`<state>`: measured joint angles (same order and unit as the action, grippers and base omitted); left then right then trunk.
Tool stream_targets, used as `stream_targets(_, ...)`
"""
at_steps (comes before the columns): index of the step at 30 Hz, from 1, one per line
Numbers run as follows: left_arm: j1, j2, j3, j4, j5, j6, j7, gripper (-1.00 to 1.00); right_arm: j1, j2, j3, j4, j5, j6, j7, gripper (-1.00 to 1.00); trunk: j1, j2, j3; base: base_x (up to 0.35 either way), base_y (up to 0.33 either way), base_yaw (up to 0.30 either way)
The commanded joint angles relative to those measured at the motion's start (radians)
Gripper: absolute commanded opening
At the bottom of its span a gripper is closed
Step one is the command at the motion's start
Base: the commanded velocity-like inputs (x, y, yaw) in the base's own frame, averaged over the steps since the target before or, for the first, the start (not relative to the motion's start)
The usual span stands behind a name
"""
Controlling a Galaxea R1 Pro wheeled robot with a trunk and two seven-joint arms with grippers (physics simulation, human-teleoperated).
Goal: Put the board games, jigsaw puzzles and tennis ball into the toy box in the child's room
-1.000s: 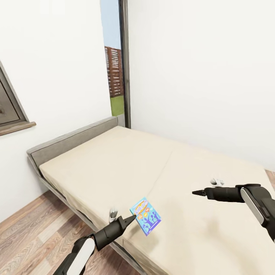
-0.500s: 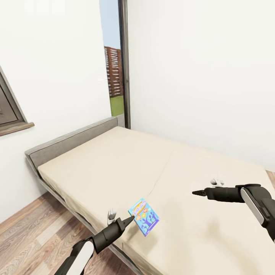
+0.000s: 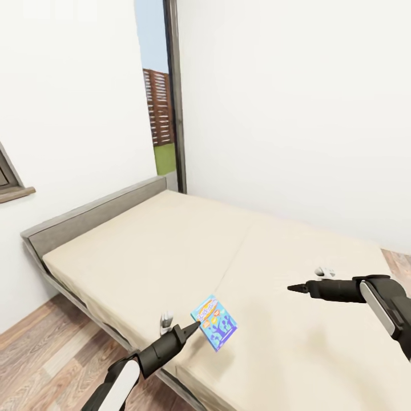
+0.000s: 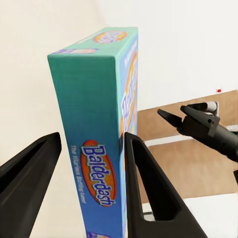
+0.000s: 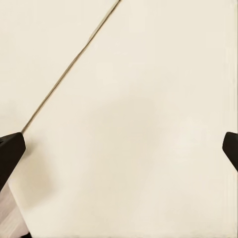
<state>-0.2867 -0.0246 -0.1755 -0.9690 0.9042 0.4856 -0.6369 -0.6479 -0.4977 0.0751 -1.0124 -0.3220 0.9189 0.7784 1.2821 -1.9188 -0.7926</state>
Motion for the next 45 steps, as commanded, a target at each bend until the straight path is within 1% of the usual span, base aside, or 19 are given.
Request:
stream_targets(1,0.000,0.000,0.000,-0.001,0.008,0.008,0.000,-1.00,-0.001,-0.001,0.002,0.000,-0.001,0.004,0.001,1.00,-0.004,0.007,0.002,0.001,0.000,-0.247)
stream_targets(13,0.000,0.000,-0.007,-0.003,0.008,0.009,-0.002,-1.00,-0.001,-0.001,0.002,0.000,-0.002,0.005,0.001,1.00,-0.050,0.091,0.040,0.000,0.000,-0.268)
stream_targets(45,0.000,0.001,-0.006,-0.003,0.007,0.011,-0.002,-1.00,-0.001,-0.001,0.002,0.000,-0.002,0.005,0.001,1.00,-0.173,0.315,0.140,0.000,0.000,-0.282)
